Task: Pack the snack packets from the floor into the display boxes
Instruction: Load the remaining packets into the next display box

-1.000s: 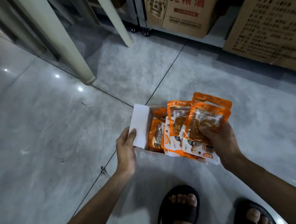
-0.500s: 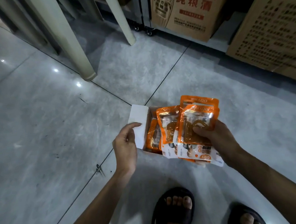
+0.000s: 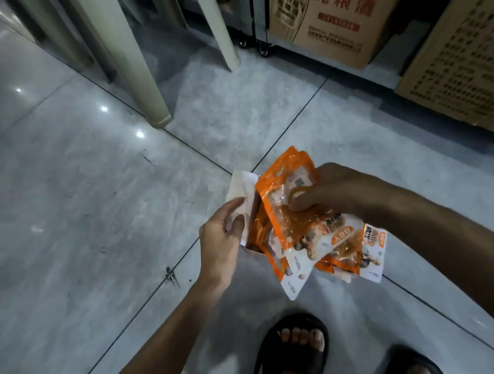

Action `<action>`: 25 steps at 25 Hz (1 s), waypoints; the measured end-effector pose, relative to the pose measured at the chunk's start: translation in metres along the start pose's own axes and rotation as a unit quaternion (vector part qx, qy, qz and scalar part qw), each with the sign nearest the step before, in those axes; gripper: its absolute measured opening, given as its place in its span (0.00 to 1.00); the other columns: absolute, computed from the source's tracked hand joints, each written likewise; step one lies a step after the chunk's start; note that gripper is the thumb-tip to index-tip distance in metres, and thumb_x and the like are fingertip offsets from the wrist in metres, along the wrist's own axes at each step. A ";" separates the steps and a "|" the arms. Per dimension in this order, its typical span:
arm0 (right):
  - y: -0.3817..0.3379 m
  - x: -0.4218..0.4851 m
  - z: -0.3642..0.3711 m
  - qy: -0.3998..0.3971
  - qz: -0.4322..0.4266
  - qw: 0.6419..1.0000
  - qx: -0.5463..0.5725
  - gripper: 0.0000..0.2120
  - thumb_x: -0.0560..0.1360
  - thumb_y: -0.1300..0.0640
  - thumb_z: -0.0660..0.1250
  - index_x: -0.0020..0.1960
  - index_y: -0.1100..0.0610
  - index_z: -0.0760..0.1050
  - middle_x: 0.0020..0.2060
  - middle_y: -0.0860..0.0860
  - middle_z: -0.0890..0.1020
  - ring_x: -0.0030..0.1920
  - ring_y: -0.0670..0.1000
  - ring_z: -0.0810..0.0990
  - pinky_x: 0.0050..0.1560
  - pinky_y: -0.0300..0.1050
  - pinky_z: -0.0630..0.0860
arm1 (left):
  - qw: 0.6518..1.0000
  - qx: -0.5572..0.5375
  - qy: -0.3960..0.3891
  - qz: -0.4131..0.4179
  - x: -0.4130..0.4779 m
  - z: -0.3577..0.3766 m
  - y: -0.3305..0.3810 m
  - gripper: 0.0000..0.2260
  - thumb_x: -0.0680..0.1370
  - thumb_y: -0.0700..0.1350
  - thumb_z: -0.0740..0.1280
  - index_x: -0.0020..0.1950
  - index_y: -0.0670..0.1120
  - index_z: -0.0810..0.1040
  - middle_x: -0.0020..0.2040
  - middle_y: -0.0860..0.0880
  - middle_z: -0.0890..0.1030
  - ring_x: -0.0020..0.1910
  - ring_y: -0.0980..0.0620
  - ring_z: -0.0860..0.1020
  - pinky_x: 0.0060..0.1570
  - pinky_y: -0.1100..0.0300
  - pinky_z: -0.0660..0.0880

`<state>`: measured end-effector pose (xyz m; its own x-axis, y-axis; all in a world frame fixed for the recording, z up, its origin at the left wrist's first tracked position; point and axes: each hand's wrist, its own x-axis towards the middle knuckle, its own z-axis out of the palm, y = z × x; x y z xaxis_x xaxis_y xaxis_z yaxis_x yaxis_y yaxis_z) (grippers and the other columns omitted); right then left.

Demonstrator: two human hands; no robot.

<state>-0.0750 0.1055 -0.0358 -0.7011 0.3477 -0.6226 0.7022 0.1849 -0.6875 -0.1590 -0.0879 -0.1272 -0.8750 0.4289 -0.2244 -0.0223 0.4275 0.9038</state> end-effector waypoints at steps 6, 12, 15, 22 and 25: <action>-0.006 0.047 0.016 0.003 0.073 0.996 -0.055 0.16 0.68 0.56 0.76 0.52 0.63 0.80 0.46 0.57 0.84 0.42 0.53 0.81 0.38 0.41 0.76 | 1.000 0.016 -0.021 0.011 -0.002 -0.005 0.000 0.18 0.79 0.34 0.64 0.66 0.48 0.79 0.62 0.59 0.79 0.60 0.64 0.75 0.54 0.81 0.68; 0.018 0.045 0.022 0.103 0.012 0.990 0.093 0.12 0.70 0.53 0.74 0.50 0.59 0.82 0.44 0.56 0.86 0.45 0.56 0.85 0.55 0.56 0.80 | 0.997 0.044 -0.058 0.038 -0.004 -0.008 -0.003 0.19 0.79 0.41 0.69 0.69 0.48 0.76 0.68 0.54 0.76 0.66 0.59 0.73 0.54 0.80 0.68; 0.017 0.042 0.019 0.127 0.047 0.957 0.256 0.10 0.72 0.56 0.72 0.51 0.59 0.81 0.44 0.58 0.86 0.44 0.58 0.86 0.55 0.58 0.80 | 0.980 0.151 -0.105 0.072 -0.006 -0.013 0.000 0.34 0.72 0.61 0.73 0.74 0.52 0.69 0.73 0.55 0.70 0.69 0.58 0.70 0.63 0.62 0.71; 0.049 -0.006 -0.020 0.164 0.079 0.898 0.400 0.07 0.74 0.57 0.70 0.50 0.57 0.81 0.40 0.55 0.87 0.36 0.53 0.86 0.35 0.45 0.83 | 0.878 0.400 -0.234 0.122 -0.007 -0.017 0.030 0.70 0.52 0.75 0.73 0.80 0.54 0.33 0.81 0.58 0.37 0.80 0.50 0.52 0.69 0.45 0.67; 0.081 -0.033 -0.011 0.101 0.106 0.922 0.360 0.13 0.74 0.55 0.70 0.55 0.61 0.81 0.46 0.60 0.86 0.43 0.59 0.87 0.44 0.51 0.82 | 0.865 0.408 -0.244 0.158 -0.010 -0.010 0.030 0.72 0.53 0.73 0.75 0.78 0.53 0.28 0.81 0.54 0.34 0.81 0.49 0.50 0.74 0.46 0.61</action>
<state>0.0065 0.1191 -0.0674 -0.4693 0.4834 -0.7390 0.5059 -0.5387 -0.6737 -0.1559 -0.0874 -0.0936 -0.4631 0.8262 -0.3208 0.7038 0.5628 0.4335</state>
